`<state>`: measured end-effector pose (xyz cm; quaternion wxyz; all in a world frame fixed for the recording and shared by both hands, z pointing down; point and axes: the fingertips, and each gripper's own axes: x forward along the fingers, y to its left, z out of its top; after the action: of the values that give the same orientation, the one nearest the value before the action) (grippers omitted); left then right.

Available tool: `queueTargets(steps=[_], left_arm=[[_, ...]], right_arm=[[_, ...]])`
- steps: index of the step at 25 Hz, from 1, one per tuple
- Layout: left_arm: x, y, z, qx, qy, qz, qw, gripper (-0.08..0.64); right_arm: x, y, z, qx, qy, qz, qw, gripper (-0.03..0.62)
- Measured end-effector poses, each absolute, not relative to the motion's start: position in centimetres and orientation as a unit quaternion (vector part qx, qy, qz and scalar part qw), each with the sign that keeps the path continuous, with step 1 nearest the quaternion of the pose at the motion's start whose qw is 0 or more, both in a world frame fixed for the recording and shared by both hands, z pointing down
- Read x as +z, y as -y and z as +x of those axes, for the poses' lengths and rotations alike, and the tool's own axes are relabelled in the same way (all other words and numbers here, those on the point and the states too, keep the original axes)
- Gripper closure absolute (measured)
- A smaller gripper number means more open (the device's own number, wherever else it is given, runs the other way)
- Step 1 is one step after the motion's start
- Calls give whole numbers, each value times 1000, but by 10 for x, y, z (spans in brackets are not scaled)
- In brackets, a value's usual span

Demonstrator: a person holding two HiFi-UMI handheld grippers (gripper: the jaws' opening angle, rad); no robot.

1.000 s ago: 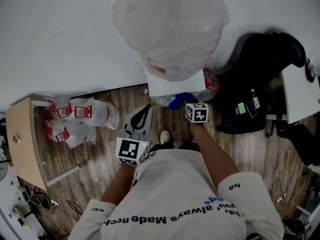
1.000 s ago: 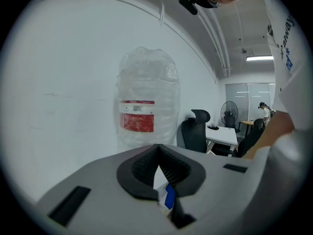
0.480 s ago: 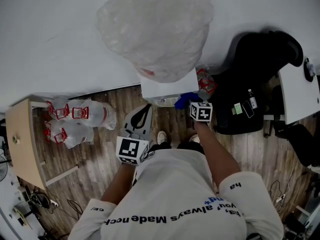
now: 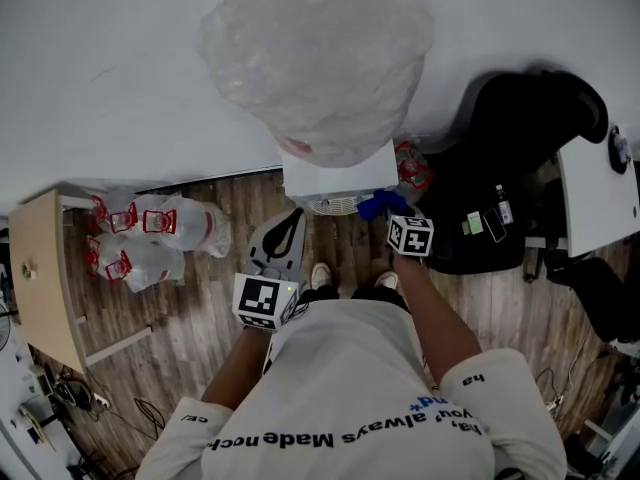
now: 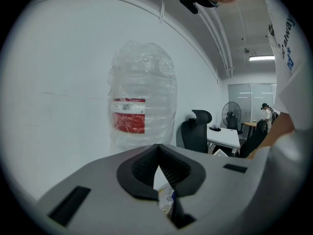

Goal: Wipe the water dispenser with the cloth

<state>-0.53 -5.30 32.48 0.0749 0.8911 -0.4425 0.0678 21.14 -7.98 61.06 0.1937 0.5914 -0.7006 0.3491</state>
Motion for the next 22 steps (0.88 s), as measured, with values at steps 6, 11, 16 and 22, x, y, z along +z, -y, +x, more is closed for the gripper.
queueTargets(steps=[6, 11, 16, 22], left_arm=[[330, 51, -33, 67, 454, 885, 81, 541], [335, 48, -67, 70, 472, 875, 86, 541], [342, 42, -107, 73, 491, 863, 93, 541], [345, 36, -146, 80, 510, 851, 96, 541]], right_arm=[[604, 57, 139, 362, 731, 551, 177, 512], [611, 52, 66, 371, 760, 498, 189, 512], [622, 56, 2, 383, 777, 459, 198, 514], [646, 77, -44, 403, 770, 445, 215, 514]])
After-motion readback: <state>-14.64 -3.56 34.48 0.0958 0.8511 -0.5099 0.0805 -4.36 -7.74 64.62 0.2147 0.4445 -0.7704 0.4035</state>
